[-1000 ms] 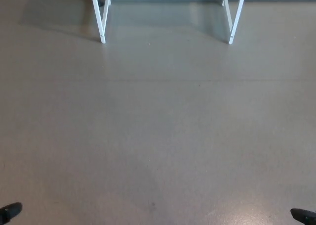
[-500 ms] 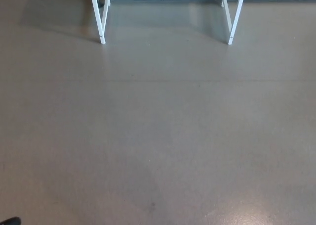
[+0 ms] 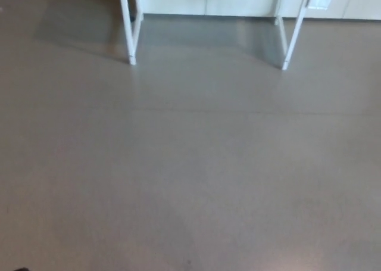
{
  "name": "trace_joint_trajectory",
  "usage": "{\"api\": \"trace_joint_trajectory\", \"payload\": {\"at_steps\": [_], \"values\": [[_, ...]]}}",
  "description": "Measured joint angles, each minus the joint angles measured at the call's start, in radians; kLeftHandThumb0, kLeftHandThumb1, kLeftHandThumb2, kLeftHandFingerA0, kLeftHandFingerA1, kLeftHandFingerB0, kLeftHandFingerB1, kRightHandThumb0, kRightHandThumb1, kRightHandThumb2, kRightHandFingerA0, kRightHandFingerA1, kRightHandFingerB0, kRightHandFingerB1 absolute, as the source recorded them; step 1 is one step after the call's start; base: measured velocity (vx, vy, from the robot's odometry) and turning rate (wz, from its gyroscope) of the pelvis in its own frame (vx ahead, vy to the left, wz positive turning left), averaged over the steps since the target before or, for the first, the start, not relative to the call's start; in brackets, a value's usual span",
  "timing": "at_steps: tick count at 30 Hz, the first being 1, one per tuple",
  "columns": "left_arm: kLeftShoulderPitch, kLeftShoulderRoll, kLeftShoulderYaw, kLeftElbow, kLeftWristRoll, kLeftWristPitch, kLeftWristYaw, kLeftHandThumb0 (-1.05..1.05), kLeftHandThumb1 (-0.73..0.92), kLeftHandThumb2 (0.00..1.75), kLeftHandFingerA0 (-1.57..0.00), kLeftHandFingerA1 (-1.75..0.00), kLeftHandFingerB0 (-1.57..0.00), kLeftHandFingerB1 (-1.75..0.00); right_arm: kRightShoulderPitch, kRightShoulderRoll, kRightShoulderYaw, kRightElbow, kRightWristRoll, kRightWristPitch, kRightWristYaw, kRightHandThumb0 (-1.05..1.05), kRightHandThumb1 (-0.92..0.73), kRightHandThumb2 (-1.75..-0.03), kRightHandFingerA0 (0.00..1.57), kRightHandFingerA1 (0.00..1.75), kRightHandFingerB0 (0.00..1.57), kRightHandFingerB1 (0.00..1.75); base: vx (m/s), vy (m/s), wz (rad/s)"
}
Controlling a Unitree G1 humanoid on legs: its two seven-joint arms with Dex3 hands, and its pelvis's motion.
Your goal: The robot walk towards a table in front and then clicks the light switch button using the right hand's index finger
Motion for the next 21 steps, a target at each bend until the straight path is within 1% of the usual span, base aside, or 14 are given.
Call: {"api": "trace_joint_trajectory", "payload": {"at_steps": [3,5,8,14,18,21], "values": [[-0.006,0.021,0.005,-0.013,-0.001,0.001,-0.001,-0.04,0.39,0.85,-0.31,-0.57,-0.30,-0.54,0.003,0.006,0.008,0.005,-0.001,-0.007,0.003,-0.20,-0.46,-0.92,0.42,0.66,0.20,0.55,0.20,0.348,-0.24],[-0.010,0.022,0.003,-0.012,-0.001,0.001,-0.001,-0.04,0.39,0.85,-0.29,-0.56,-0.29,-0.54,0.003,0.006,0.008,0.006,-0.001,-0.008,0.003,-0.19,-0.47,-0.92,0.42,0.66,0.19,0.54,0.20,0.139,0.01],[-0.013,0.022,0.002,-0.008,-0.001,0.001,-0.003,-0.04,0.40,0.85,-0.29,-0.56,-0.29,-0.54,0.000,0.005,0.008,0.004,-0.001,-0.011,0.003,-0.19,-0.47,-0.92,0.40,0.65,0.19,0.54,0.22,0.044,0.08],[-0.001,0.022,0.000,-0.018,-0.001,0.002,-0.002,-0.05,0.40,0.86,-0.30,-0.56,-0.29,-0.54,0.001,0.004,0.010,-0.003,-0.003,-0.011,0.003,-0.19,-0.47,-0.92,0.40,0.65,0.19,0.54,0.27,-0.121,0.15],[-0.010,0.017,-0.009,-0.020,-0.001,0.002,-0.004,-0.04,0.41,0.86,-0.29,-0.56,-0.28,-0.54,-0.002,-0.004,0.013,-0.012,-0.006,-0.010,0.002,-0.19,-0.46,-0.92,0.41,0.65,0.19,0.54,0.44,-0.185,0.65],[-0.015,0.017,-0.011,-0.021,-0.001,0.001,-0.006,-0.05,0.41,0.86,-0.30,-0.56,-0.29,-0.54,-0.010,-0.015,0.013,-0.017,-0.009,-0.010,-0.002,-0.18,-0.47,-0.92,0.42,0.66,0.20,0.54,0.34,-0.122,0.12]]}}
